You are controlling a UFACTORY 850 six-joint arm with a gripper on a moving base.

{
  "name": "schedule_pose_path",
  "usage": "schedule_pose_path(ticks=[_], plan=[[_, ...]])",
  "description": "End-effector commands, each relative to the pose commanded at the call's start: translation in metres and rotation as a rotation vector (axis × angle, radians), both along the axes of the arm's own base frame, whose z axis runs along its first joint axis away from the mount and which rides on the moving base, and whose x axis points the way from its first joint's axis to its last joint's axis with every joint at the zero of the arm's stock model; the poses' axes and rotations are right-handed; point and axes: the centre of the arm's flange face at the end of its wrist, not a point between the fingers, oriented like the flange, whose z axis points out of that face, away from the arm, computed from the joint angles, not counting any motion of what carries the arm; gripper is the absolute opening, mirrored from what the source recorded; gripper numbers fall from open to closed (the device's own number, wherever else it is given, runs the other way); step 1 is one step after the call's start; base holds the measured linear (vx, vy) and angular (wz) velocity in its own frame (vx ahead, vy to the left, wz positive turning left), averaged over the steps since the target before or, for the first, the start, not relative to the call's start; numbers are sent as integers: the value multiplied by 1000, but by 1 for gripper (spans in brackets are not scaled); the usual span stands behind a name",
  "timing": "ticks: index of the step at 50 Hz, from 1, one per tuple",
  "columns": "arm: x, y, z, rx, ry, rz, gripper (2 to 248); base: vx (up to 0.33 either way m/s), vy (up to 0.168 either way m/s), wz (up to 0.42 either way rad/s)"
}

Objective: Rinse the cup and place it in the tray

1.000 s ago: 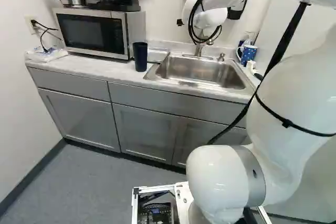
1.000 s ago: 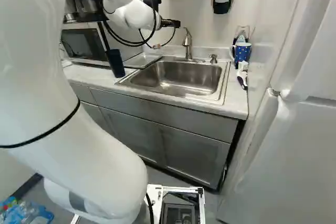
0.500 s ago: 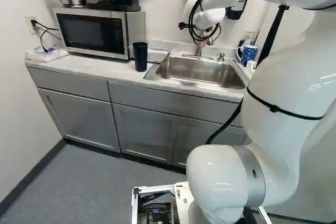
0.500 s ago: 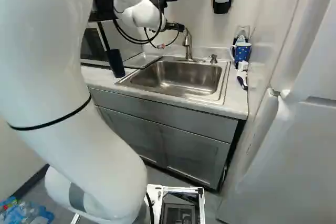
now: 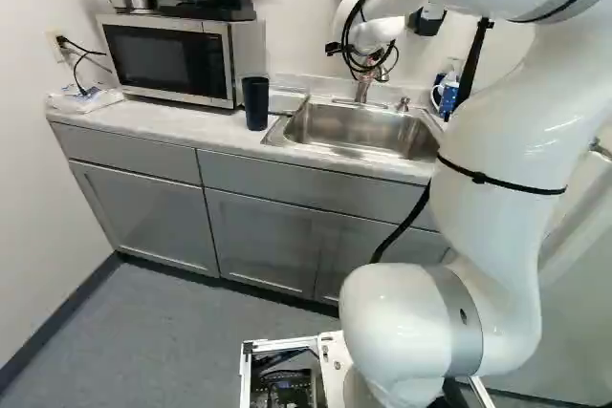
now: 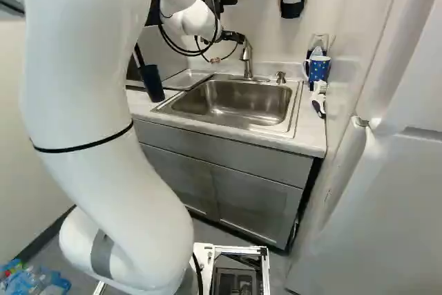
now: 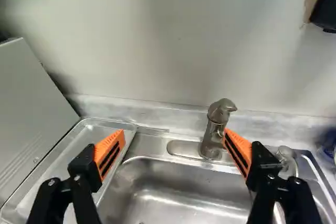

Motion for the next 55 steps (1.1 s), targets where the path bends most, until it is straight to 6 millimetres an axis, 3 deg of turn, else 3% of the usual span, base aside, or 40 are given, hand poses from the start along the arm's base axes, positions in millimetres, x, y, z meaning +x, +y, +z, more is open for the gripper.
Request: schedule_pose_path(ticks=[26, 55], plan=[[36, -13, -1, -4, -30, -13, 247, 0, 0, 0], [47, -14, 8, -22, -145, -15, 247, 0, 0, 0]])
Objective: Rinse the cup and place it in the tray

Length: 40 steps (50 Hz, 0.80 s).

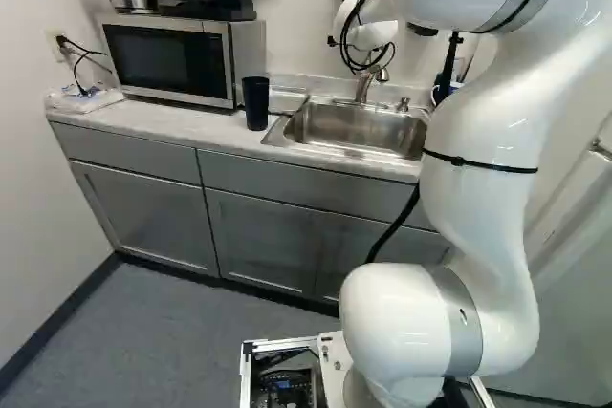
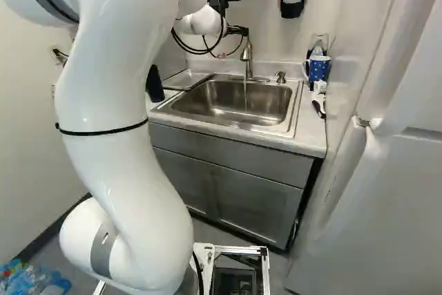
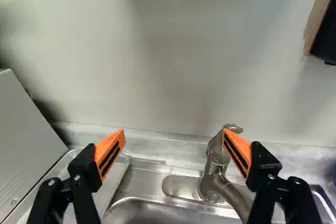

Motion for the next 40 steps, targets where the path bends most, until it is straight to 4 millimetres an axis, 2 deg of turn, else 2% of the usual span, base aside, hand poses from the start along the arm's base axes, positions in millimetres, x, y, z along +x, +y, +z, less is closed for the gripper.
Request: schedule_pose_path(ticks=[40], plan=[[-1, -1, 8, -13, -86, -4, 247, 0, 0, 0]])
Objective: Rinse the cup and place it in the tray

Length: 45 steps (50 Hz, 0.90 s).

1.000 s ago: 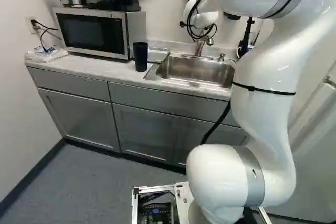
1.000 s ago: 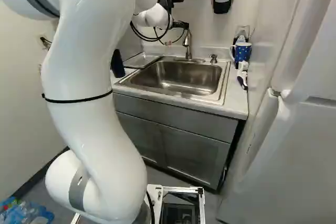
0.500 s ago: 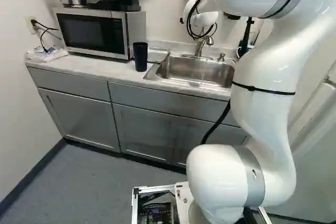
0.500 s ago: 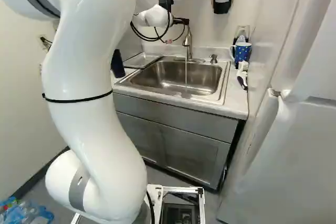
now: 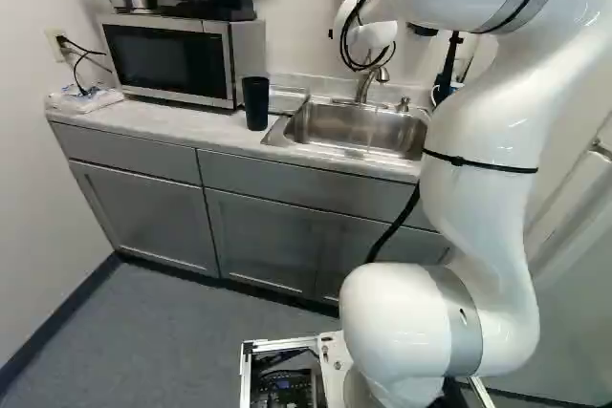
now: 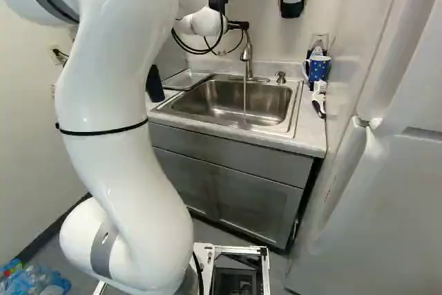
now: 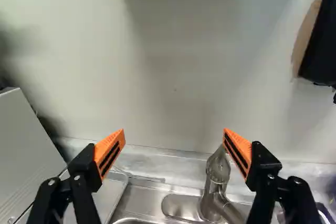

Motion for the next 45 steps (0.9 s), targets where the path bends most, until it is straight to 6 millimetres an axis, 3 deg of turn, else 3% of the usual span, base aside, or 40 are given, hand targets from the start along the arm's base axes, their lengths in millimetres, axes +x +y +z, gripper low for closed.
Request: schedule_pose_path(ticks=[20, 45], plan=[[-25, -18, 2, 1, 8, -34, 247, 0, 0, 0], [-73, -31, 4, 4, 21, -69, 247, 0, 0, 0]])
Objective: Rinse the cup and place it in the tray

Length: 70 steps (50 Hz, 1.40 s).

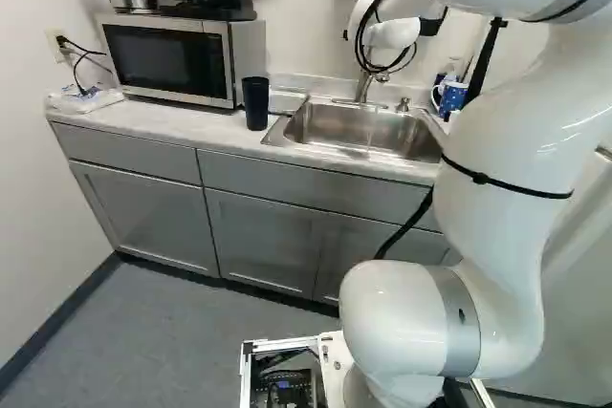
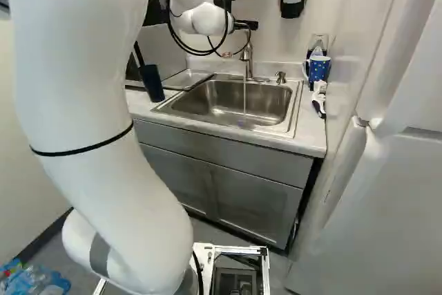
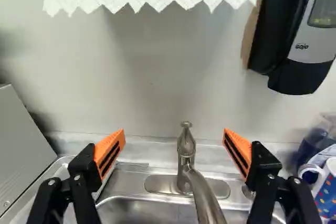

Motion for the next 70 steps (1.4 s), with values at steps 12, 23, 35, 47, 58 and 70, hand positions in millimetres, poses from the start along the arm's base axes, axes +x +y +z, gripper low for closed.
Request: schedule_pose_path(ticks=[12, 23, 35, 47, 58, 70], plan=[[-24, -4, -1, 2, 25, -14, 247, 0, 0, 0], [-47, -8, -3, -2, 52, -24, 247, 0, 0, 0], [-71, -11, -5, -11, 81, -34, 247, 0, 0, 0], [-95, -15, -9, -20, 119, -44, 247, 0, 0, 0], [-116, -16, -14, -25, 169, -50, 247, 0, 0, 0], [-137, -16, -21, -25, 242, -55, 247, 0, 0, 0]])
